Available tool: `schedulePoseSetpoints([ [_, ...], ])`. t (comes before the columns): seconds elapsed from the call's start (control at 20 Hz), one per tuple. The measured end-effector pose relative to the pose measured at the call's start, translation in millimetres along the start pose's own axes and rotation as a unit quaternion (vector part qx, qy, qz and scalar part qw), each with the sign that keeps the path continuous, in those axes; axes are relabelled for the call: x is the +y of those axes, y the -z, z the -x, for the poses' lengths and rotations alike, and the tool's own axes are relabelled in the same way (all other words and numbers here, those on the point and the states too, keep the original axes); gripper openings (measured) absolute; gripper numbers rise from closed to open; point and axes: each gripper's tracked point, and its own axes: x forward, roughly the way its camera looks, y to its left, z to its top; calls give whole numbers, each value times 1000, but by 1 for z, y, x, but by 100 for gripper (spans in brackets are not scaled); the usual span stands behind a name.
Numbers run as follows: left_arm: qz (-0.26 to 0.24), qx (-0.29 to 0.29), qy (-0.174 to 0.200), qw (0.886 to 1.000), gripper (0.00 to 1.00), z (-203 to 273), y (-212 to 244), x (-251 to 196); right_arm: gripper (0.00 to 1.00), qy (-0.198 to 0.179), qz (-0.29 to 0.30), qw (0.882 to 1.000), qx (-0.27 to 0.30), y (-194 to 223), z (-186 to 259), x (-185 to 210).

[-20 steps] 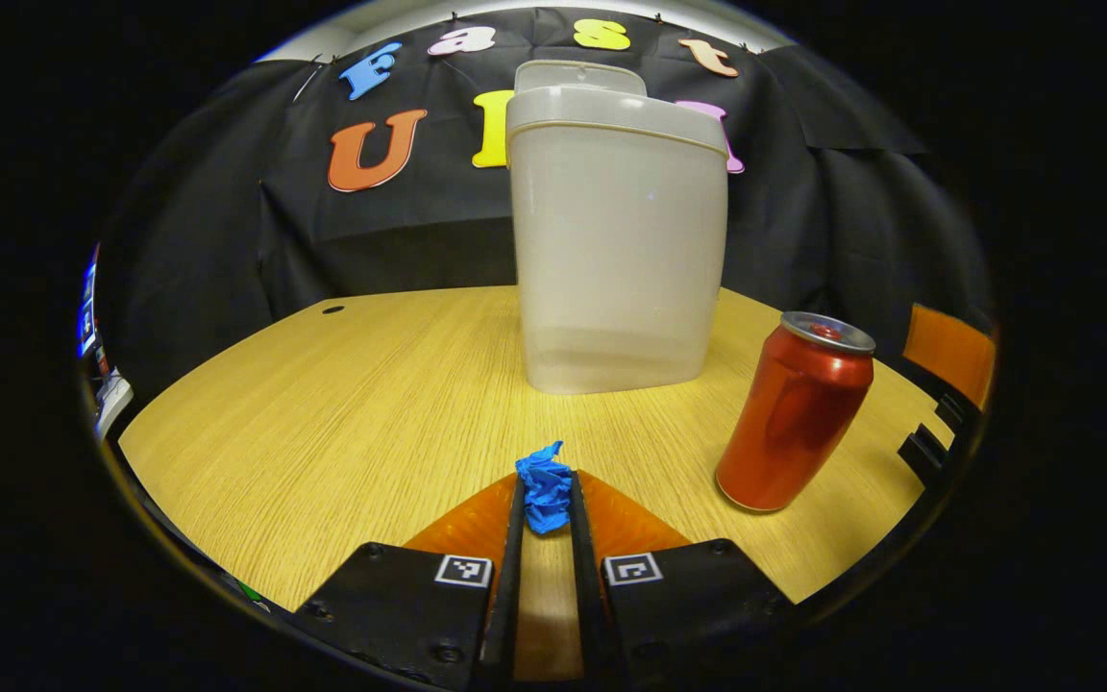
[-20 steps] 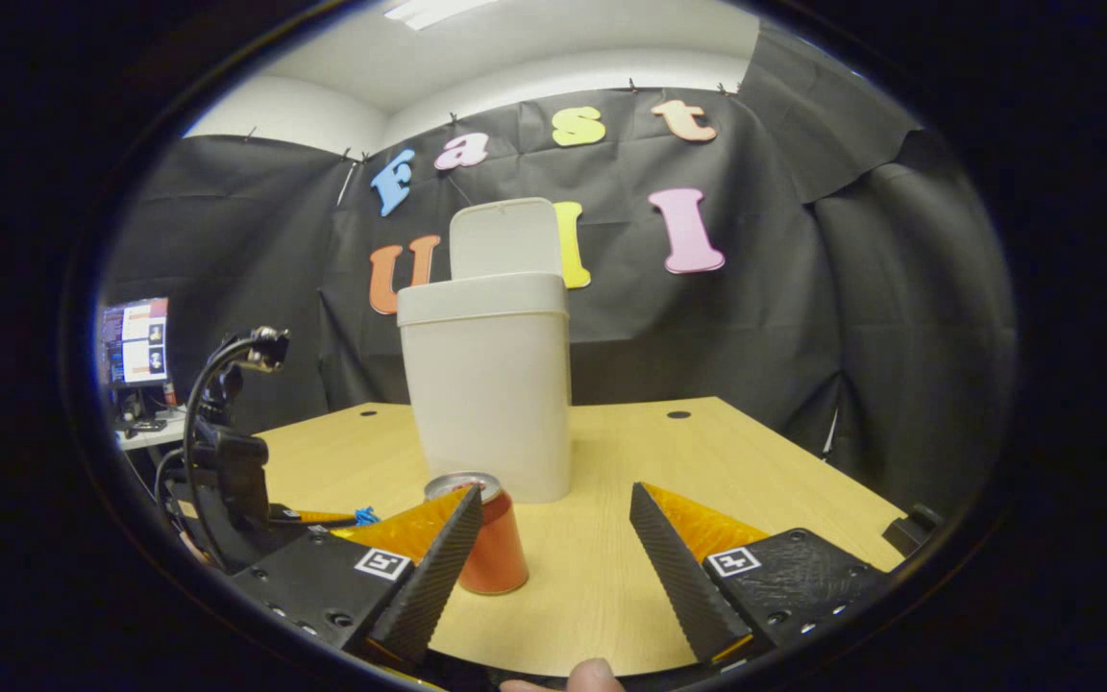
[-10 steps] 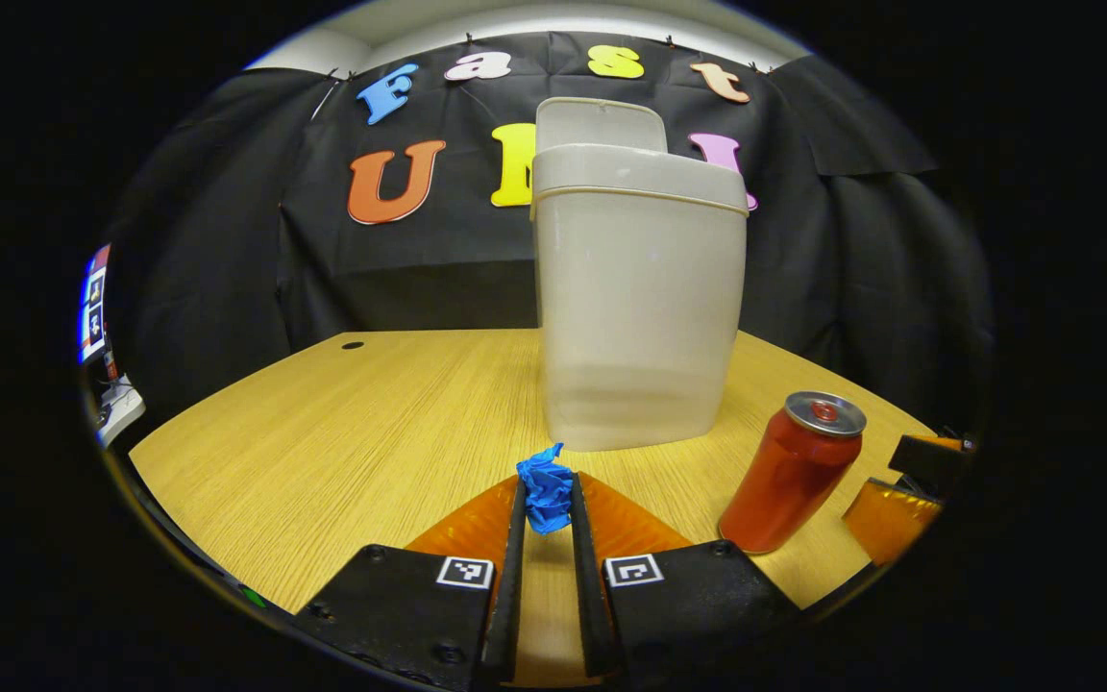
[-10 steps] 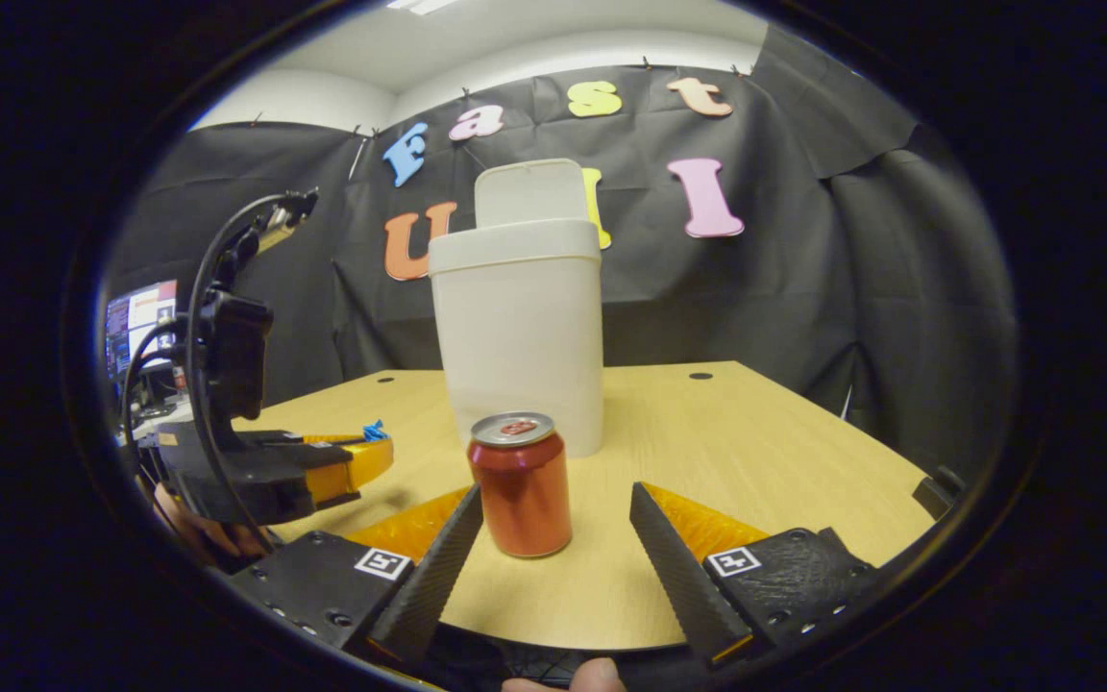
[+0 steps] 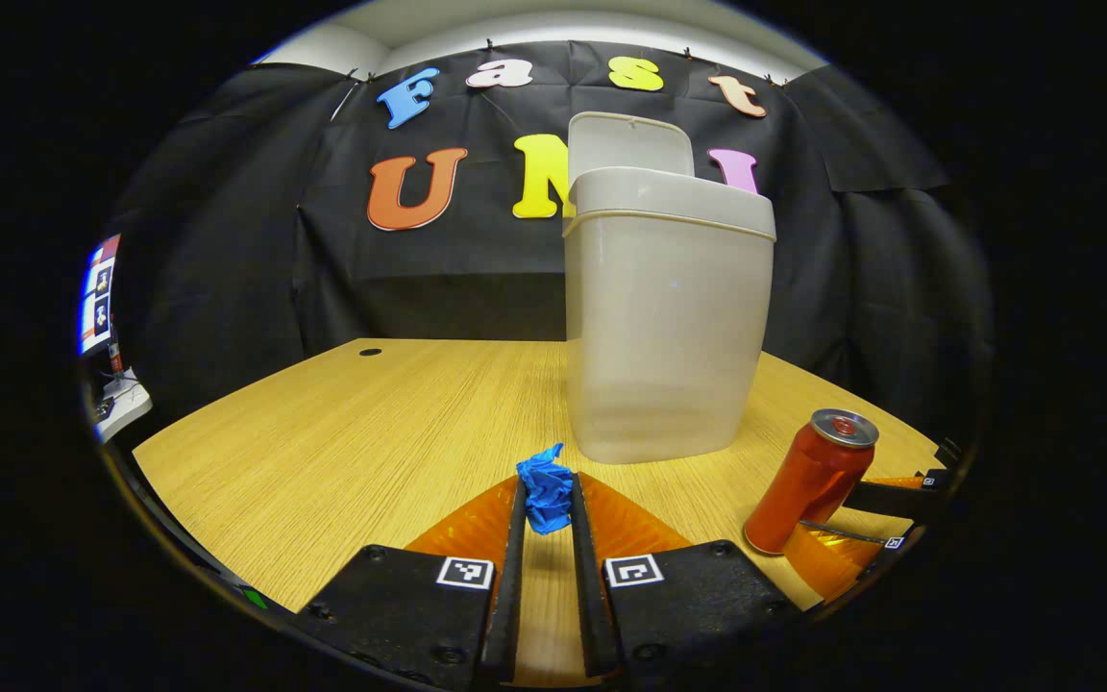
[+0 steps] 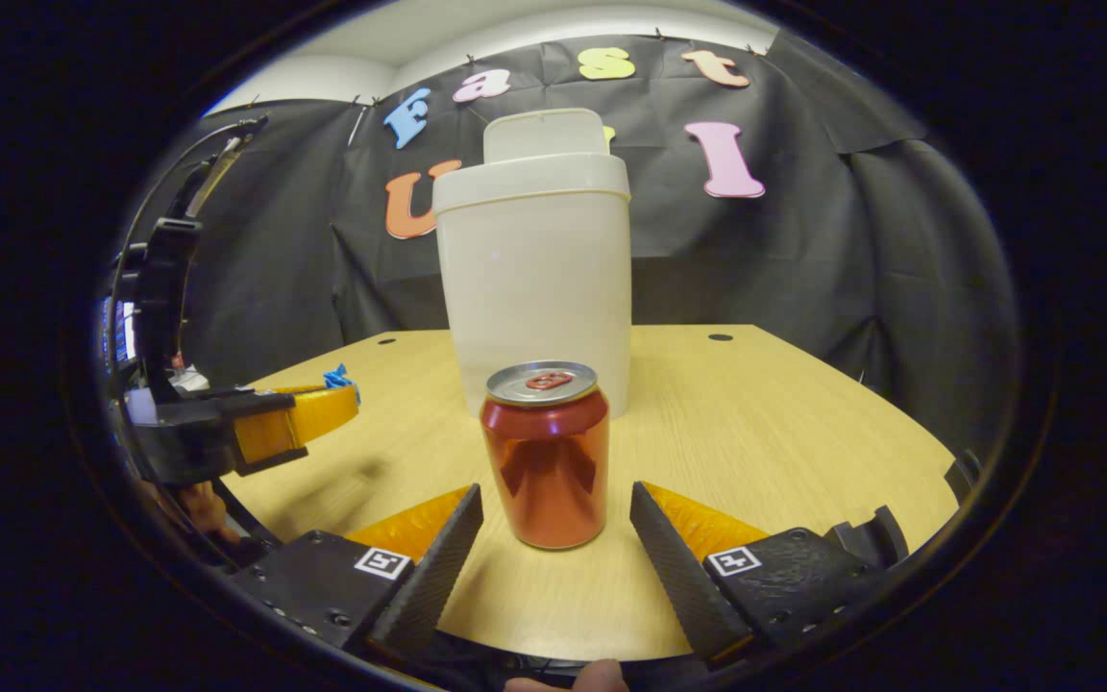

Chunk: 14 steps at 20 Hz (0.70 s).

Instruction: Press the lid of the desktop garbage bin to open it, pick up the crumpled paper on the desktop and throw it into the bin, then pick up the pop can on the desktop and drop it into the bin, and finally close the garbage bin lid.

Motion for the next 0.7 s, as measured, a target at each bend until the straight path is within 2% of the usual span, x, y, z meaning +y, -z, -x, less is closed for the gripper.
schedulePoseSetpoints([
  [0.15, 6, -5, 4, 1000, 28, 1, -8, 2, 96, 1, 3, 1000, 11, 1, -10, 1],
  [0.2, 7, -10, 5, 1000, 29, 3, -14, 1, 93, 4, 4, 1000, 12, 0, -13, -1],
  [0.25, 4, -18, 5, 1000, 29, 5, -20, 1, 96, 6, 4, 1000, 13, -1, -15, -1],
  [0.6, 1, -61, 4, 998, 28, 8, -55, 1, 96, 10, -5, 1000, 24, -4, -25, -1],
  [0.65, 0, -65, 4, 998, 28, 9, -59, 1, 93, 11, -7, 1000, 26, -5, -26, -2],
  [0.7, -2, -70, 3, 998, 28, 8, -65, 2, 99, 10, -10, 1000, 27, -4, -27, -1],
])
